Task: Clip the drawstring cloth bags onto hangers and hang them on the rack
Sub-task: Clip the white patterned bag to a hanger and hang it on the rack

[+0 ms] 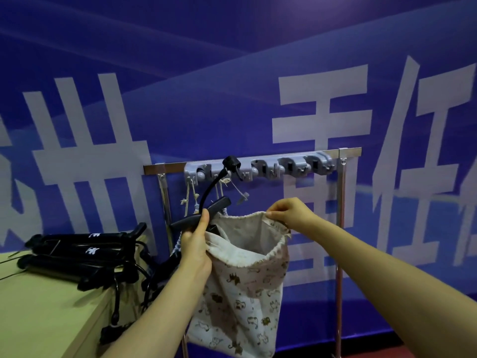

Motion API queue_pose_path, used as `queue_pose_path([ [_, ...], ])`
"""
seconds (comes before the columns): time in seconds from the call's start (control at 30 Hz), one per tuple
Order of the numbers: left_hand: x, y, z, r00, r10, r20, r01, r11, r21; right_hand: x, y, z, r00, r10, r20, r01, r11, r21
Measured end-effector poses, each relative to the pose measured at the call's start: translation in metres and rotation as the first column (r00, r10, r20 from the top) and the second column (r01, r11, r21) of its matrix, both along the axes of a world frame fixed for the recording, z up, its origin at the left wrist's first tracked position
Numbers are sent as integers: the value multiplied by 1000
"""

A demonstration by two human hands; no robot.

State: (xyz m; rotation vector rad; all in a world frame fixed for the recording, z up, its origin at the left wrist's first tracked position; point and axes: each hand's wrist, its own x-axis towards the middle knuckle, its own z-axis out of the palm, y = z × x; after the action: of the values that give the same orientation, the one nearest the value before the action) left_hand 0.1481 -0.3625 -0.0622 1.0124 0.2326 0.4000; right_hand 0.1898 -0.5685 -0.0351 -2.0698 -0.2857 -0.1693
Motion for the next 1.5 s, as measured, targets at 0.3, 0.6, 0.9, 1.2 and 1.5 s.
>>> queue_pose_path([
  [0.3,13,-15,3,957,-285,51,285,958,-2,-15,26,0,857,442,-266,-442,895,62],
  [0.6,10,-24,13,874,-483,48,468,866,178,-20,19,1,667,703,-245,-463,649,603],
  [0.9,7,-29,19,821,-571,18,557,807,194,-22,23,0,844,519,-138,-477,842,251],
  [1.2,12,-30,20,863,-494,-105,492,774,399,-19,35,-7,915,404,-1,-369,836,405],
  [1.5,-1,-34,15,869,-490,-71,448,717,533,-18,48,-5,993,21,113,-43,979,201],
])
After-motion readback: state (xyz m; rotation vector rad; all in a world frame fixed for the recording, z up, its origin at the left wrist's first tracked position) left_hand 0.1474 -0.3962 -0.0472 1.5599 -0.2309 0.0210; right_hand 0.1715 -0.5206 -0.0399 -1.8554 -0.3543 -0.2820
